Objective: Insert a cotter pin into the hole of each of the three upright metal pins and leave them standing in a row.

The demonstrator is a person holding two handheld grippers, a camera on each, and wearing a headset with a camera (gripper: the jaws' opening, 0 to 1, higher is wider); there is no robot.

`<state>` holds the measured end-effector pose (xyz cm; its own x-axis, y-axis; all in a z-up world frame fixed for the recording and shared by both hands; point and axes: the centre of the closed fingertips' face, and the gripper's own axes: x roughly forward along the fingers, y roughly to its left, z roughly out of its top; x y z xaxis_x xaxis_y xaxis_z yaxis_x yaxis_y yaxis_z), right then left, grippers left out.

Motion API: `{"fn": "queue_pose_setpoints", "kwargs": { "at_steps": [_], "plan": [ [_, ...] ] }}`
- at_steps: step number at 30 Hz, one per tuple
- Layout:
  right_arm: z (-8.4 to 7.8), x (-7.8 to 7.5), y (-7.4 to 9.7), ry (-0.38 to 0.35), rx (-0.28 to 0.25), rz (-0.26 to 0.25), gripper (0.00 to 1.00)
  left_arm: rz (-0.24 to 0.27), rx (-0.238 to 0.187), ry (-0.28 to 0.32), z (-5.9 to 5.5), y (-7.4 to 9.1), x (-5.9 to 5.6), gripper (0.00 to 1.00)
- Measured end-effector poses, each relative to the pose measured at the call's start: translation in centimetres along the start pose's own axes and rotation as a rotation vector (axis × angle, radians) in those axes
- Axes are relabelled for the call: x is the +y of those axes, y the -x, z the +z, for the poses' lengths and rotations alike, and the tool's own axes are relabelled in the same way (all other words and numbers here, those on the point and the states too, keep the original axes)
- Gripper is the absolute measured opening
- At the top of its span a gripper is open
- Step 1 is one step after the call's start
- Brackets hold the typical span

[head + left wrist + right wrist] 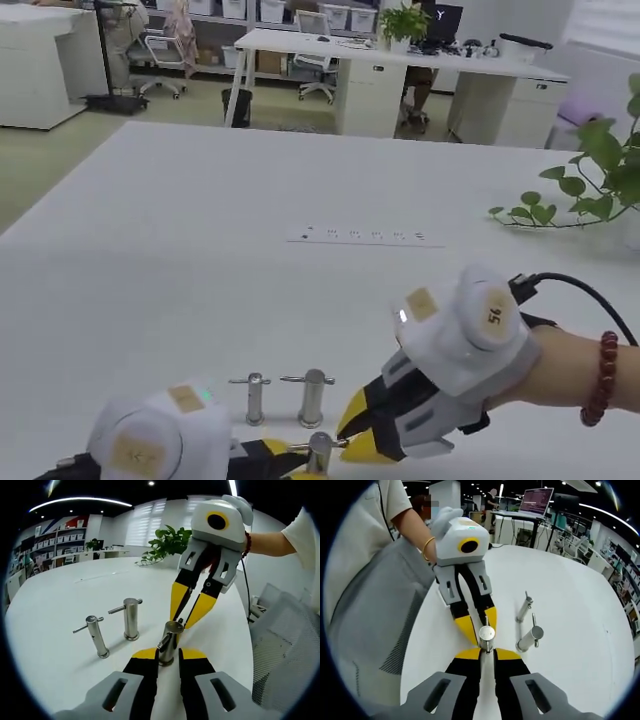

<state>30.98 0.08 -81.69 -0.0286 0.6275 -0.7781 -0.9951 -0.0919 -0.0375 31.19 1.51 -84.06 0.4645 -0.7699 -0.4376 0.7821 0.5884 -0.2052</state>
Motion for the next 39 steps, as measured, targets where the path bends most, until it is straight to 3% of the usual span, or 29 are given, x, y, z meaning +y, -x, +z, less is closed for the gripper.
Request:
{"fn": "queue_pose_setpoints", "kwargs": {
  "at_steps": [5,18,23,27,33,39],
  "plan": [
    [0.2,0.0,0.0,0.034,-0.013,0.003,0.05,0.002,-0.002,0.010,0.1,0.0,0.2,0.12],
    [0.5,-0.1,-0.2,0.026,-0.016,-0.008,0.05,0.001,-0.001,0.022,0.1,-0.1,0.2,0.12],
    [0.4,-0.2,-0.2,-0.017,-0.022,-0.016,0.06,-0.001,0.000,0.026,0.2,-0.2,0.2,0.13],
    [0.4,-0.3,-0.3,-0.068,-0.023,-0.026,0.17,-0.005,0.001,0.018,0.3,-0.1,0.1,0.17],
    [1.4,-0.2,-0.7,-0.116,-0.082,-0.040,0.21,0.004,0.009,-0.008,0.1,0.2,0.2,0.24],
    [1.6,-0.2,-1.7,-0.130,-0.096,-0.048,0.22,0.012,0.000,-0.012,0.3,0.4,0.5,0.28]
  ]
}}
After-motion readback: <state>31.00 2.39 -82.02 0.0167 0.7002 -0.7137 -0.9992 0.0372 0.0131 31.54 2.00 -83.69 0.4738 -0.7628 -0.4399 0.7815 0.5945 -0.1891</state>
